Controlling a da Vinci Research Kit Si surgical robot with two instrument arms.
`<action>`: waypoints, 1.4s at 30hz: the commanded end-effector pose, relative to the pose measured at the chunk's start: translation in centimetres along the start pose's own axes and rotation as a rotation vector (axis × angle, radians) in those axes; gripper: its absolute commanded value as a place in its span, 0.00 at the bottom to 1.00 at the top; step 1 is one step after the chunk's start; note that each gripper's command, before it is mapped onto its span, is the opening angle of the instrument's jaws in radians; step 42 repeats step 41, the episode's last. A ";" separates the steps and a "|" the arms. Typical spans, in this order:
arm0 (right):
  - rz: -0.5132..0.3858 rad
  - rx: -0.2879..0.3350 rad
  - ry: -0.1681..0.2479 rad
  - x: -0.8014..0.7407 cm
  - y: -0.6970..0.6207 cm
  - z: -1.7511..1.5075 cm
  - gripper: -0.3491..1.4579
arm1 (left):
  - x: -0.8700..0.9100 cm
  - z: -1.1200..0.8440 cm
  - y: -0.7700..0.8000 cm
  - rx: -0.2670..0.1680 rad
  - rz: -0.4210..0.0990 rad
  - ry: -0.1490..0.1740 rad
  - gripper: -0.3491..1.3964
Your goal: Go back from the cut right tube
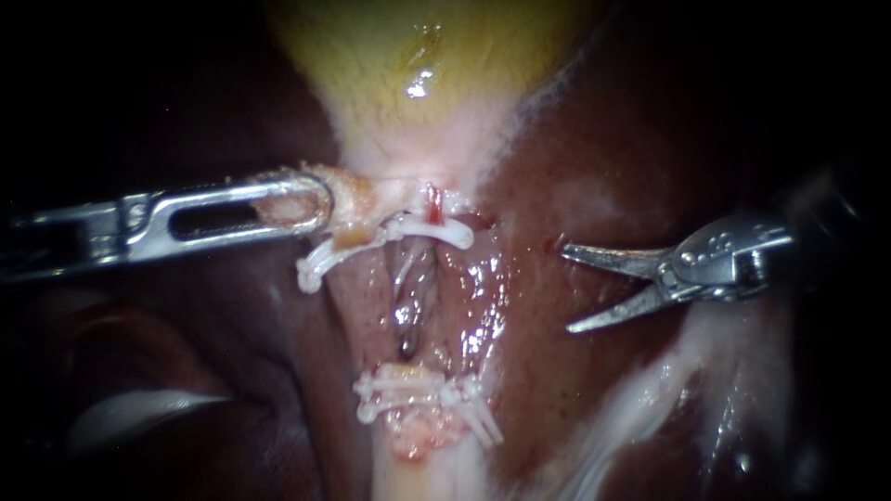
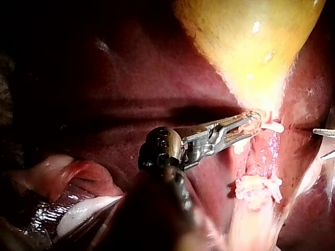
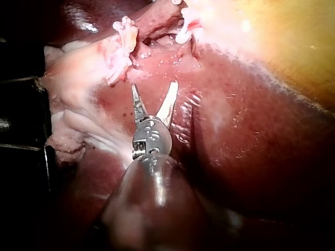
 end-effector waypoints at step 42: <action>-0.019 0.006 0.014 -0.09 -0.01 -0.21 0.99 | 0.43 0.87 0.68 -0.036 0.024 0.028 0.00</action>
